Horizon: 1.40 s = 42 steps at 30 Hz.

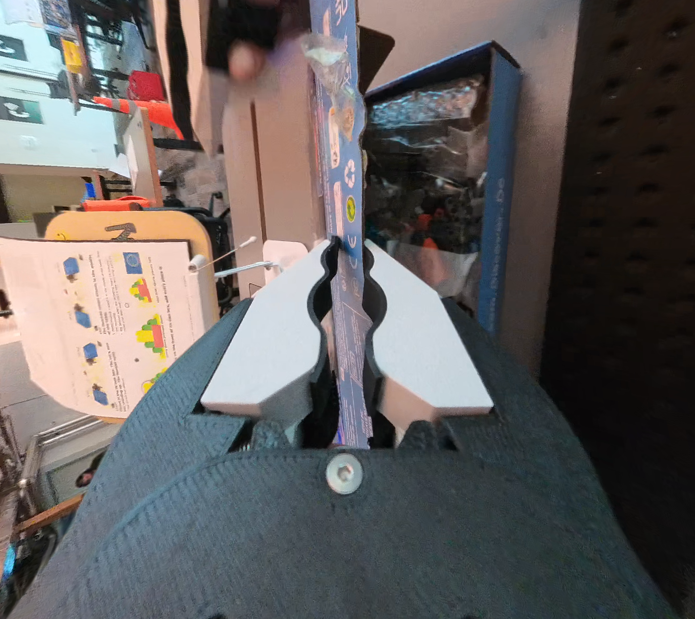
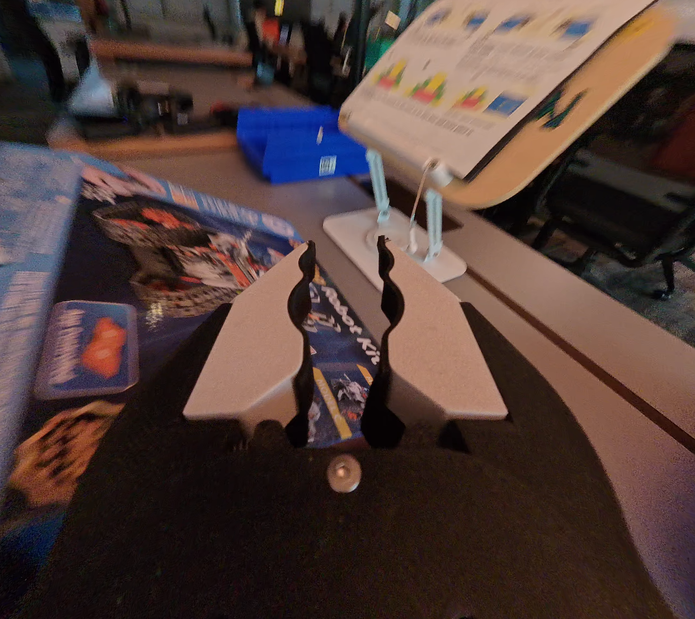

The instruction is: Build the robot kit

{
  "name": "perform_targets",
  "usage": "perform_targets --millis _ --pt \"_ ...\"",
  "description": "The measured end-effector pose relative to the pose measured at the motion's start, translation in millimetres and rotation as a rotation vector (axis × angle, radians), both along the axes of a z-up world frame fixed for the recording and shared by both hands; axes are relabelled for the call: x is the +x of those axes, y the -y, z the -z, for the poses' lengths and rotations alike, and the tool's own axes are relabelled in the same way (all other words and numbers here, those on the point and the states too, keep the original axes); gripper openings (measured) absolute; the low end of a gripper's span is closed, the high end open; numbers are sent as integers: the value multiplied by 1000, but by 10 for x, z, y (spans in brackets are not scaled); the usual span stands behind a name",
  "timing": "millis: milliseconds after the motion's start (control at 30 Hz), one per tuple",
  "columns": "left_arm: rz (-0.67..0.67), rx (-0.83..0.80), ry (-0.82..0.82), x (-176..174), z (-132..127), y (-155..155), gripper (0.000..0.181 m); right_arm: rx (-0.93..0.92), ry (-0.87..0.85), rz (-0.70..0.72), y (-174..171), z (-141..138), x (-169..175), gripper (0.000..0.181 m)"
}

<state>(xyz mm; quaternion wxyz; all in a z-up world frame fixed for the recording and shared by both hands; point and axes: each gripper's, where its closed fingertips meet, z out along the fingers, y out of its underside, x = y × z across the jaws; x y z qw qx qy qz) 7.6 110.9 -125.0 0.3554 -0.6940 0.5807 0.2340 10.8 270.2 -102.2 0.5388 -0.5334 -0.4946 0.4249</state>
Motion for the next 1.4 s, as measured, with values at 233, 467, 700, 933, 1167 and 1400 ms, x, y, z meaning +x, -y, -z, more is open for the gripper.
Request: perform_targets --millis 233,467,700,933,1167,1400 --pt "-29 71 29 -261 -718 -672 1 -75 -205 107 -132 -426 940 56" --pt "-106 276 -36 -676 -1174 -1346 32 12 -57 142 -172 -180 522 48" --pt "-230 392 119 -1272 -1405 -1305 91 38 41 186 -355 24 141 65" --pt "-287 497 29 -1722 -1439 -962 88 123 183 148 -385 354 -427 55" --pt "-328 534 152 -1853 -1341 -316 80 160 138 243 -644 346 -689 5" --pt "-496 573 530 -2294 -823 310 87 69 171 301 -661 352 -723 1"
